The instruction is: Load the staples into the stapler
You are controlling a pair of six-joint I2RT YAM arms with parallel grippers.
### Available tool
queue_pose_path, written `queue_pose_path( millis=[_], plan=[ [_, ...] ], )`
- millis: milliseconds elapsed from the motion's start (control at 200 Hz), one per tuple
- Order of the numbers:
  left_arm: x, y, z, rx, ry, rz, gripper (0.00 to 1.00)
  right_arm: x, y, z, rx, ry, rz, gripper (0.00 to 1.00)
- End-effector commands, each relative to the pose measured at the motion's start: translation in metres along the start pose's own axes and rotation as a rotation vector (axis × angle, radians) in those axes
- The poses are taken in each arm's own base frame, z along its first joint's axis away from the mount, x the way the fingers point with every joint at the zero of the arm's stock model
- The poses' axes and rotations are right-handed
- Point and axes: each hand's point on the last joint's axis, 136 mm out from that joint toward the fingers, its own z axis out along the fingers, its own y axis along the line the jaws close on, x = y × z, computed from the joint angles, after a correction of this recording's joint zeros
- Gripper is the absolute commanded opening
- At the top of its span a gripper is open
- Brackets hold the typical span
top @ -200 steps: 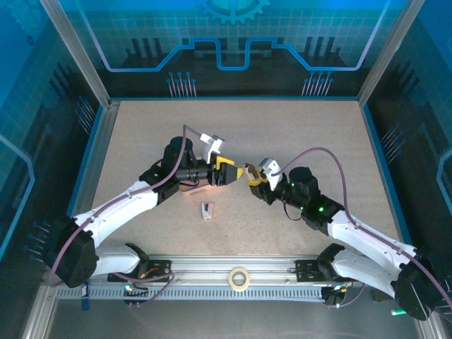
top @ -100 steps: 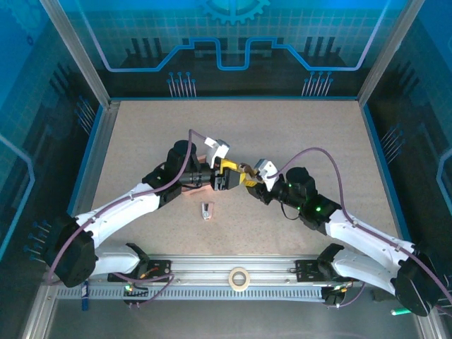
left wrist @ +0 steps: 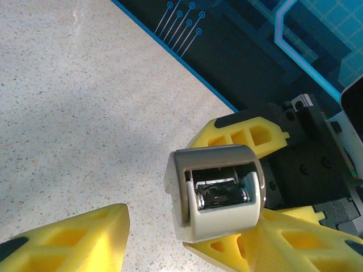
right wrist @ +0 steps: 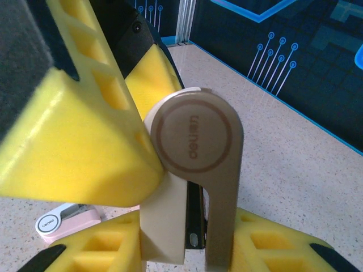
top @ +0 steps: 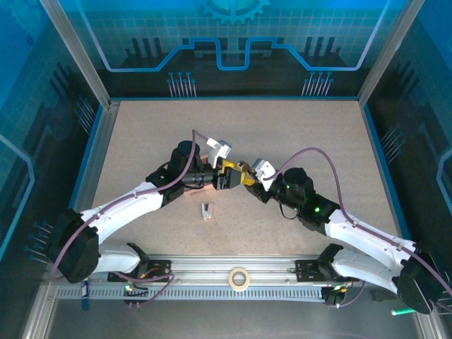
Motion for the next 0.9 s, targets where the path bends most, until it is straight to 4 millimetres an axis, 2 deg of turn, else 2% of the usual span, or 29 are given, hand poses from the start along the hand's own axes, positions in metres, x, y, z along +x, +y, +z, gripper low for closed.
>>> queue_pose_path(
  millis=[0, 85, 175, 215, 400, 495, 615, 680, 895],
  plan=[
    [-0.015, -0.007, 0.003, 0.017, -0.033, 0.013, 0.55, -0.025, 0.001, -0.001, 0.002, -0.066, -0.041, 0.36],
    [-0.015, -0.007, 0.005, 0.022, -0.034, 0.012, 0.51, -0.026, 0.003, -0.001, -0.007, -0.065, -0.047, 0.36],
    [-0.014, -0.009, 0.006, 0.035, -0.027, 0.014, 0.34, -0.026, 0.003, -0.001, -0.008, -0.064, -0.051, 0.37],
    [-0.013, -0.008, 0.006, 0.035, -0.025, 0.018, 0.3, -0.025, 0.004, -0.001, -0.01, -0.062, -0.054, 0.38],
    [-0.007, -0.009, 0.002, 0.027, 0.003, 0.165, 0.13, -0.018, 0.001, -0.013, -0.036, -0.003, -0.051, 0.65],
    [-0.003, -0.014, -0.003, 0.049, 0.03, 0.298, 0.06, -0.014, 0.004, -0.026, -0.129, 0.014, 0.0, 0.71],
    [0.006, -0.024, -0.008, 0.113, 0.064, 0.455, 0.0, -0.015, 0.005, -0.043, -0.252, -0.011, 0.087, 0.71],
    [0.009, -0.03, -0.011, 0.147, 0.073, 0.509, 0.0, -0.016, 0.008, -0.048, -0.301, -0.017, 0.107, 0.71],
    [0.02, -0.052, -0.017, 0.296, 0.084, 0.608, 0.0, -0.019, 0.028, -0.052, -0.46, -0.029, 0.067, 0.66]
  ],
)
